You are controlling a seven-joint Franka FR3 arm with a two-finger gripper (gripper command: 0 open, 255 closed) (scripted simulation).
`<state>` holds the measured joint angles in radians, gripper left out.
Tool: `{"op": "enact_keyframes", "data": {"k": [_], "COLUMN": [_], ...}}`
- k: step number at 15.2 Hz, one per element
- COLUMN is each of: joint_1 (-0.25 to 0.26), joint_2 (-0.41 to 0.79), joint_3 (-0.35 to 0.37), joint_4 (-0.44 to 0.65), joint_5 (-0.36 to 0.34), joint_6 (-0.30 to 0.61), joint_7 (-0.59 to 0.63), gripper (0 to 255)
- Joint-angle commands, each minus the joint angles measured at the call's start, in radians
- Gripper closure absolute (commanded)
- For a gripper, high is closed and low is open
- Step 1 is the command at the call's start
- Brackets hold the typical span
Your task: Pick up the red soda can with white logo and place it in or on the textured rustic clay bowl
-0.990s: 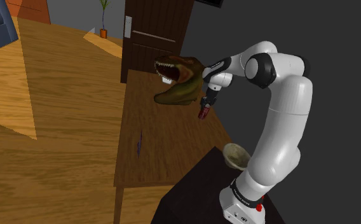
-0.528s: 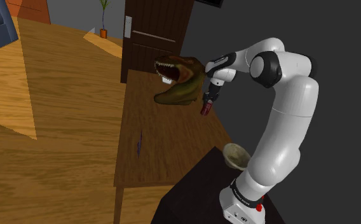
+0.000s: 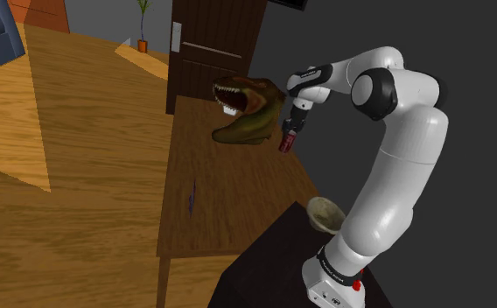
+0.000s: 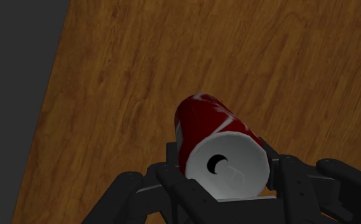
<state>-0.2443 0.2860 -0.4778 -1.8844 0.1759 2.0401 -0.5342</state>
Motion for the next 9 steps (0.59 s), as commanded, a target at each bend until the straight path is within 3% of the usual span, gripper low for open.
{"op": "enact_keyframes", "data": {"k": [1, 9], "joint_1": [0.002, 0.007], "joint_2": [-0.011, -0.049], "joint_3": [-0.002, -0.009], "joint_4": [0.012, 0.063], "joint_5": [-0.007, -0.03], "joint_6": [-0.021, -0.106], "joint_7": [0.005, 0.022], "gripper": [255, 255]}}
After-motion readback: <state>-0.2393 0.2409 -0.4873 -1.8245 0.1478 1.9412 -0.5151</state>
